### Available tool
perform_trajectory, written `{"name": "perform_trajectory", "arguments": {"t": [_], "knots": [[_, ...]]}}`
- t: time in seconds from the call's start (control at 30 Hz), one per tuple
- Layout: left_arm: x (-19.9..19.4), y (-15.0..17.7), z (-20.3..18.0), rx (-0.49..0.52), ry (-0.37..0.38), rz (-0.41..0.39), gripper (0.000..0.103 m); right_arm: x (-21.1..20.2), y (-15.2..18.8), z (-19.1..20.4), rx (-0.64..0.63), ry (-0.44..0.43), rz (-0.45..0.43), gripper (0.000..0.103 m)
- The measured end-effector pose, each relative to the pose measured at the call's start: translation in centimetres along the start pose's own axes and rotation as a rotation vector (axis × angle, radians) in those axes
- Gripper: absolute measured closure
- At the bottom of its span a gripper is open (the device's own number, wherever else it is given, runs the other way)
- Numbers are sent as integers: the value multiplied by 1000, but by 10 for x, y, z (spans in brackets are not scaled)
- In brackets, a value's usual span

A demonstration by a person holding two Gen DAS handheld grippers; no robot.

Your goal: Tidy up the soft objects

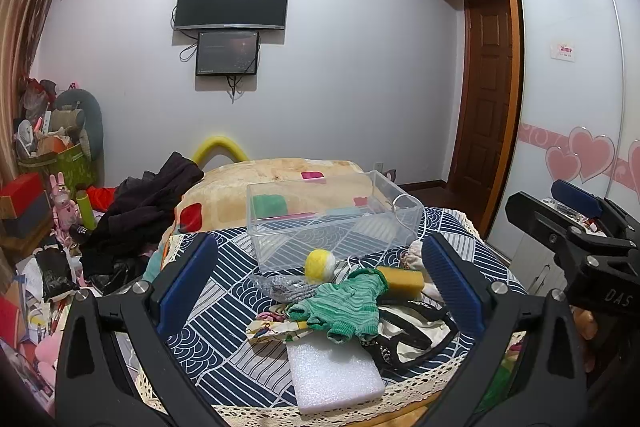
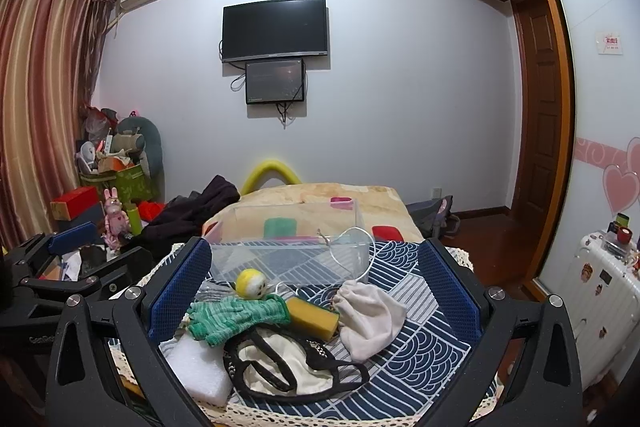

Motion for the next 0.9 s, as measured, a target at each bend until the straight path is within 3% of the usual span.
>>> {"name": "perform_trajectory", "arguments": {"t": [0.9], "knots": [[-2, -3, -1, -6, 3, -7, 0, -3, -2, 3, 3, -11, -10, 0]]}}
Point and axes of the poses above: each gripper's, at about its wrist camera, not at the fingertips, and x roughly the way its jaws point, z to its left, y to its underside, the point moved 8 cm from there along x, roughly the way its jaws point, and after that the axes turned 4 degrees about -y, right-handed, at the moved point
